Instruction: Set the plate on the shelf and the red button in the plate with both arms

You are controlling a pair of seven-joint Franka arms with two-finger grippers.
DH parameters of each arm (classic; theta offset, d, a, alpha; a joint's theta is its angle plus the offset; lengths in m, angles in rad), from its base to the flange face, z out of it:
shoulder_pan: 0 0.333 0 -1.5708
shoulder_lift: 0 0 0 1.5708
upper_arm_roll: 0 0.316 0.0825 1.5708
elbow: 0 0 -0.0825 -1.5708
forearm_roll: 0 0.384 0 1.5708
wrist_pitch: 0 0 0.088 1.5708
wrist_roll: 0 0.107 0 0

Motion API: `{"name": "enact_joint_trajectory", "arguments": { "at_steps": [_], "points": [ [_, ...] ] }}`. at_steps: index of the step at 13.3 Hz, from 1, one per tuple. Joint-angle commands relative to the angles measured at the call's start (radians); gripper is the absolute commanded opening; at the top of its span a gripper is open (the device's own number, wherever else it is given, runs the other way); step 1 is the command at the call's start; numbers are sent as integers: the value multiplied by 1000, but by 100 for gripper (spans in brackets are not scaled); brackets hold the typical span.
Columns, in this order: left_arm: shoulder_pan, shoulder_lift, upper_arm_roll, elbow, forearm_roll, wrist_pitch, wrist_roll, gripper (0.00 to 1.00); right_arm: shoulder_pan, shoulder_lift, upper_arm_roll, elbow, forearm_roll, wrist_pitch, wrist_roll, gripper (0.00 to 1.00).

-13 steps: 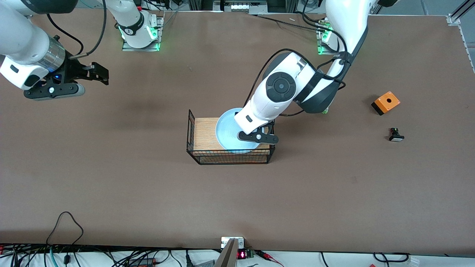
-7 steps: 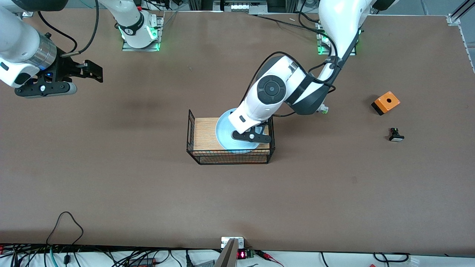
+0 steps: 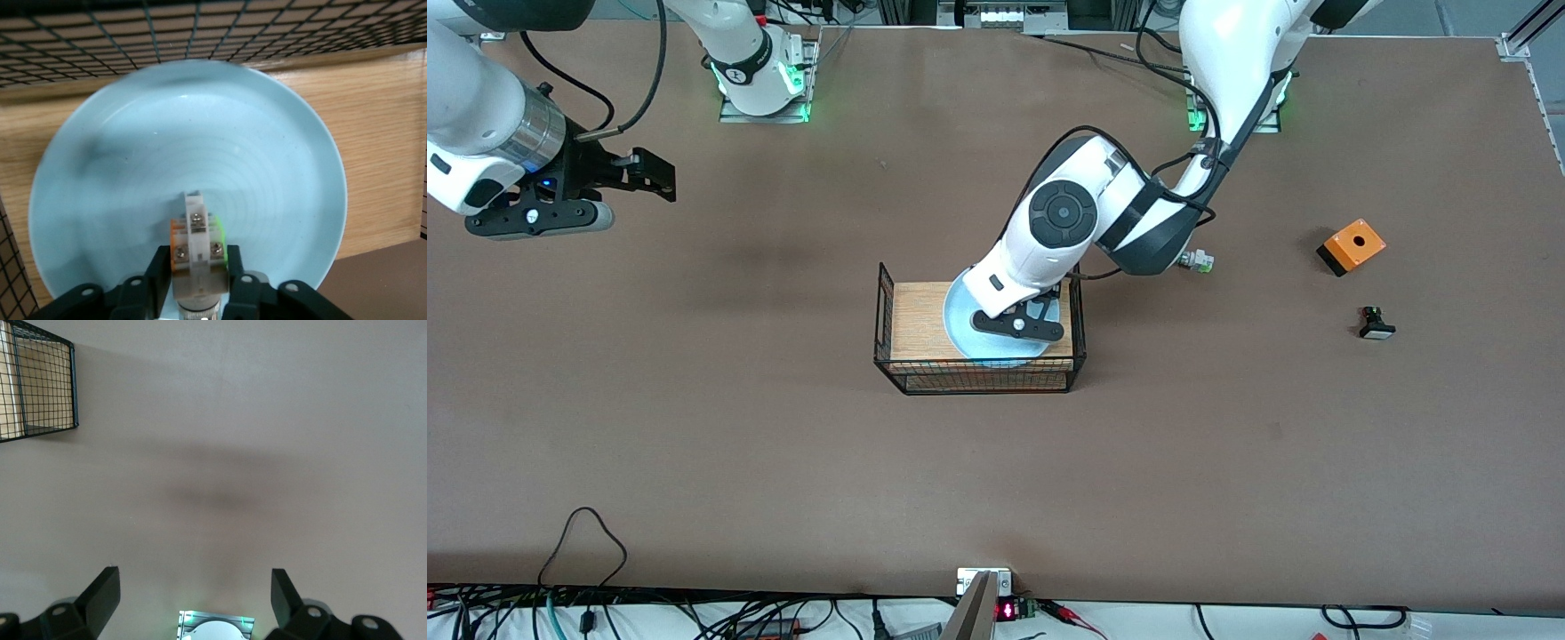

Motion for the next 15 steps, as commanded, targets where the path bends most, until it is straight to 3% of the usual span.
{"name": "enact_joint_trajectory", "arguments": {
  "at_steps": [1,8,15],
  "points": [
    [-8,14,7,39,0,-1,9,100,-8,30,3,46,11,-10,4,100],
    [27,-95,14,37,6,-23,1,100,-11,37,2,53,8,-10,4,100],
    [169,-251,10,37,9,-265,18,100,-11,39,2,53,10,-10,4,100]
  ]
}}
